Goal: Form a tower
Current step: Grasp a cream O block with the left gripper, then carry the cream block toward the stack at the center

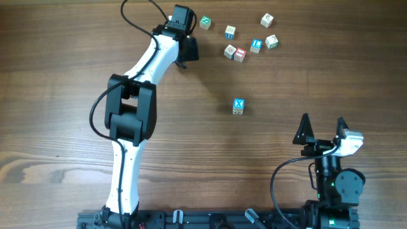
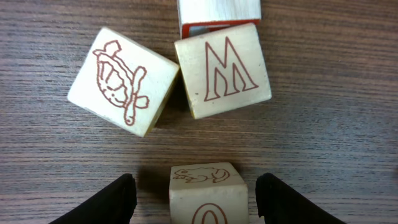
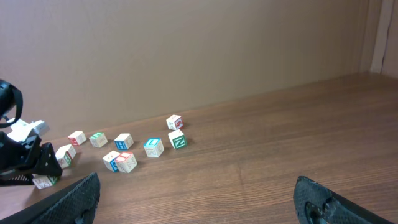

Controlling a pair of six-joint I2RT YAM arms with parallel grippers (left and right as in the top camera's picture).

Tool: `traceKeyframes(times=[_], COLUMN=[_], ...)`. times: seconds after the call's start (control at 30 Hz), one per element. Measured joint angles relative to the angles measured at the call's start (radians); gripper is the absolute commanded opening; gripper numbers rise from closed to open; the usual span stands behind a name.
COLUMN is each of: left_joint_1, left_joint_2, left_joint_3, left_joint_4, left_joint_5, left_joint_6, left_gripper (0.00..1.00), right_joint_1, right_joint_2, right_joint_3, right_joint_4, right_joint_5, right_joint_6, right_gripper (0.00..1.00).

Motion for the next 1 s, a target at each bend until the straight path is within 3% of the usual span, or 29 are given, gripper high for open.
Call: traceKeyframes(times=[0.13, 0.37, 0.43, 0.47, 0.73, 1.0], left_joint_1=[0.0, 0.0, 0.0, 0.0, 0.0, -0.011], left_joint_2=[0.0, 0.0, 0.0, 0.0, 0.0, -0.036], left_joint_3=[0.001, 0.035, 0.035, 0.035, 0.036, 0.137], left_joint_4=[-0.006, -0.039, -0.039, -0.039, -0.043, -0.208], left_joint_5=[0.0, 0.0, 0.0, 0.0, 0.0, 0.0], left_joint_6=[0.002, 0.004, 0.004, 0.005, 0.004, 0.004], left_gripper=[0.56, 0.54, 0.38, 0.36, 0.35, 0.34], right_joint_1=[0.0, 0.0, 0.0, 0.0, 0.0, 0.0], right_joint_2=[0.0, 0.0, 0.0, 0.0, 0.0, 0.0], right_joint_3=[0.0, 0.0, 0.0, 0.0, 0.0, 0.0], right_joint_4=[0.0, 0.0, 0.0, 0.0, 0.0, 0.0], right_joint_5=[0.0, 0.0, 0.0, 0.0, 0.0, 0.0], right_joint_6=[0.0, 0.0, 0.0, 0.0, 0.0, 0.0], right_gripper=[1.0, 1.0, 1.0, 1.0, 1.0, 1.0])
